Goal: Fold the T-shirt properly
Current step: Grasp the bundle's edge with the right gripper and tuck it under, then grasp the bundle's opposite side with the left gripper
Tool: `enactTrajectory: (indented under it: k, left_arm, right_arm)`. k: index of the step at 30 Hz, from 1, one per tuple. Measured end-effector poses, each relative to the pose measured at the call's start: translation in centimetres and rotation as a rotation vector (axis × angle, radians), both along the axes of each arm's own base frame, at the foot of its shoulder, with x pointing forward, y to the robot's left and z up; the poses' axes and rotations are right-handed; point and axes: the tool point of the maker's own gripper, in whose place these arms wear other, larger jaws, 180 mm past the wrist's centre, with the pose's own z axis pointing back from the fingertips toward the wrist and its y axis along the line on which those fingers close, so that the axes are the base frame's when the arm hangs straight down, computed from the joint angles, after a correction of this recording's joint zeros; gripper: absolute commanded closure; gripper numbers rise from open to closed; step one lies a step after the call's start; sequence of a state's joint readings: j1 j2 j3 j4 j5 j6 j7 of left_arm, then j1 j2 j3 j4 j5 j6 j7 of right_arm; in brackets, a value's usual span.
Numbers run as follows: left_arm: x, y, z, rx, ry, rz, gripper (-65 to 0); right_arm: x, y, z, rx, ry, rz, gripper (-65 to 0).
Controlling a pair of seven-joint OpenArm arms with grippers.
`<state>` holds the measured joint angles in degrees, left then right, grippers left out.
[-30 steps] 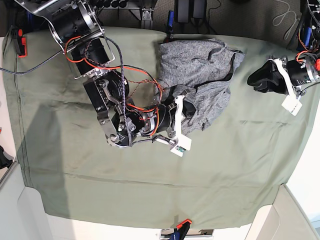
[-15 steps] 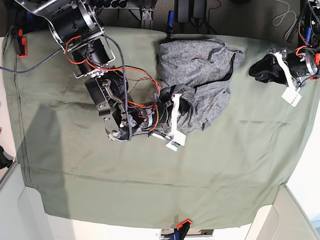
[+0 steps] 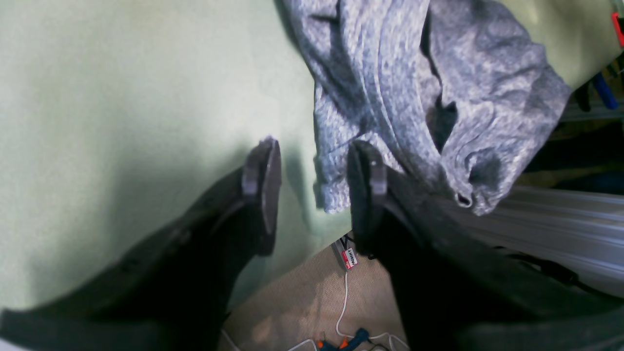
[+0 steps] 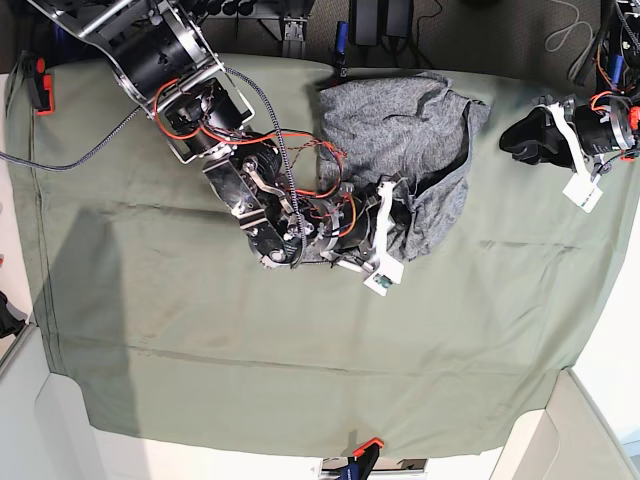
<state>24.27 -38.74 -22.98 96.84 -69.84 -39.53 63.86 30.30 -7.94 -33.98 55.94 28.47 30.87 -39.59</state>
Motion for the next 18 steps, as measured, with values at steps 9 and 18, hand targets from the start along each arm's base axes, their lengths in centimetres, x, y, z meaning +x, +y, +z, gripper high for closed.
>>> enactTrajectory:
  k: [9, 18]
  left_arm:
    - [-0.8, 0.3, -0.7, 0.025, 0.027, -0.002, -24.9]
    - [-1.8, 0.2, -1.1, 0.023, 0.053, -0.006, -9.3]
  right_arm:
    - [5.7, 1.4, 7.1, 0.139, -0.205, -0.043, 0.0]
    - [8.3, 0.8, 9.2, 0.082, -0.342, -0.038, 0.0]
